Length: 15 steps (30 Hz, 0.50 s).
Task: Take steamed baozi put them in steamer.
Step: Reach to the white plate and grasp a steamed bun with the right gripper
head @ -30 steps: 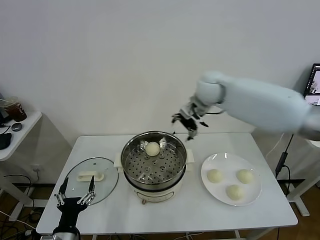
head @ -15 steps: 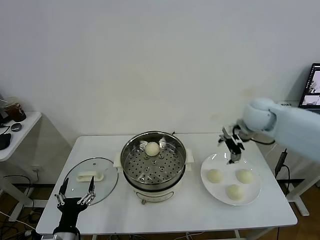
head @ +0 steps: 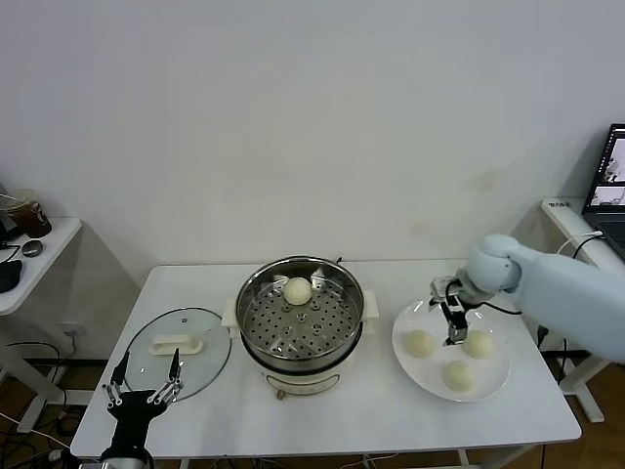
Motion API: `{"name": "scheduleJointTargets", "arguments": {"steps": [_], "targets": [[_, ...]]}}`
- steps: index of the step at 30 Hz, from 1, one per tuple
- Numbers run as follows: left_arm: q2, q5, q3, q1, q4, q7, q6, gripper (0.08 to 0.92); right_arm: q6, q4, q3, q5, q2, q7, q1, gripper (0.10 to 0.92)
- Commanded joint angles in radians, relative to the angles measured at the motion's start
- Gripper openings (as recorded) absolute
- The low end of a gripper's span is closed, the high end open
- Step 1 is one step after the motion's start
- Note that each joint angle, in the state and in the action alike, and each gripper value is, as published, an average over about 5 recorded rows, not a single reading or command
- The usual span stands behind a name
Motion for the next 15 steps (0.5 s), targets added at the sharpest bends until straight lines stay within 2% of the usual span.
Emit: {"name": "scheduleJointTargets", "arguments": {"steps": [1,15], "targets": [[-0.001,0.001,0.000,0.000,0.000,0.000,0.000,0.823,0.008,-0.090,0.079,-0.060,0.073,0.008,-0.134,0.823],[-0.005,0.003,-0.001,0.004,-0.005,-0.001,-0.003,0.823,0.027,-0.167,0.132,-0.108,0.129,0.029,-0.191,0.802]]}}
